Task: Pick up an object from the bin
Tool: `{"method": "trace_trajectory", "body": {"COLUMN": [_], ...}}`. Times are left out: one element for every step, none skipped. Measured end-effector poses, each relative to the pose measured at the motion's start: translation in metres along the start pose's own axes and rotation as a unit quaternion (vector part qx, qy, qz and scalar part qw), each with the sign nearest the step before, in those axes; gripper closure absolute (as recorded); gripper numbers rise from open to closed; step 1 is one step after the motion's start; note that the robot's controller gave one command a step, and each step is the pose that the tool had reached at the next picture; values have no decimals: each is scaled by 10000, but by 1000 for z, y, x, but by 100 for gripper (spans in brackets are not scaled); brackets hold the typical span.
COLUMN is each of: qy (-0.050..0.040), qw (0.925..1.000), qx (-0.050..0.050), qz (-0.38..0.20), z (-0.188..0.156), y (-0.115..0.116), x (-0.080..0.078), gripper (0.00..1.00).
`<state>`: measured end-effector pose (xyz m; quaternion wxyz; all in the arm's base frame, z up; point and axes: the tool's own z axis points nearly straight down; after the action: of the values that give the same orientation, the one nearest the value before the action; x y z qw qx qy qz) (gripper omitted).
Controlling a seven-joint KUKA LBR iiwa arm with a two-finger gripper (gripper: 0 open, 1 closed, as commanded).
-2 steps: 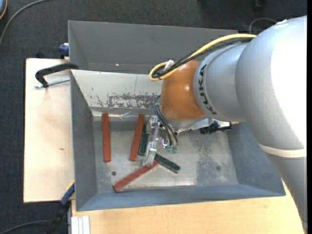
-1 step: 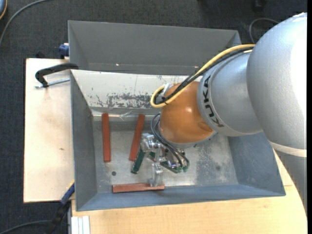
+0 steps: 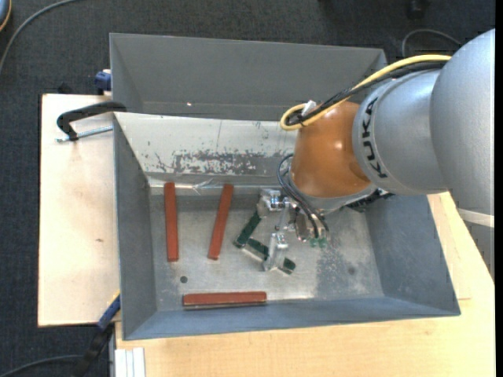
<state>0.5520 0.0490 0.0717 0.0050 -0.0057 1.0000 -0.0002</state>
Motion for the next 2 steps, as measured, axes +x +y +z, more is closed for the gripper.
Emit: {"method": "trace_trajectory", "body": {"qy": [-48, 24], "qw": [10000, 10000], "qx": [-14, -10], "qz": [-15, -19], "z": [-3, 0], "y": [3, 3], "x": [-3, 1], "gripper": [100, 0]}}
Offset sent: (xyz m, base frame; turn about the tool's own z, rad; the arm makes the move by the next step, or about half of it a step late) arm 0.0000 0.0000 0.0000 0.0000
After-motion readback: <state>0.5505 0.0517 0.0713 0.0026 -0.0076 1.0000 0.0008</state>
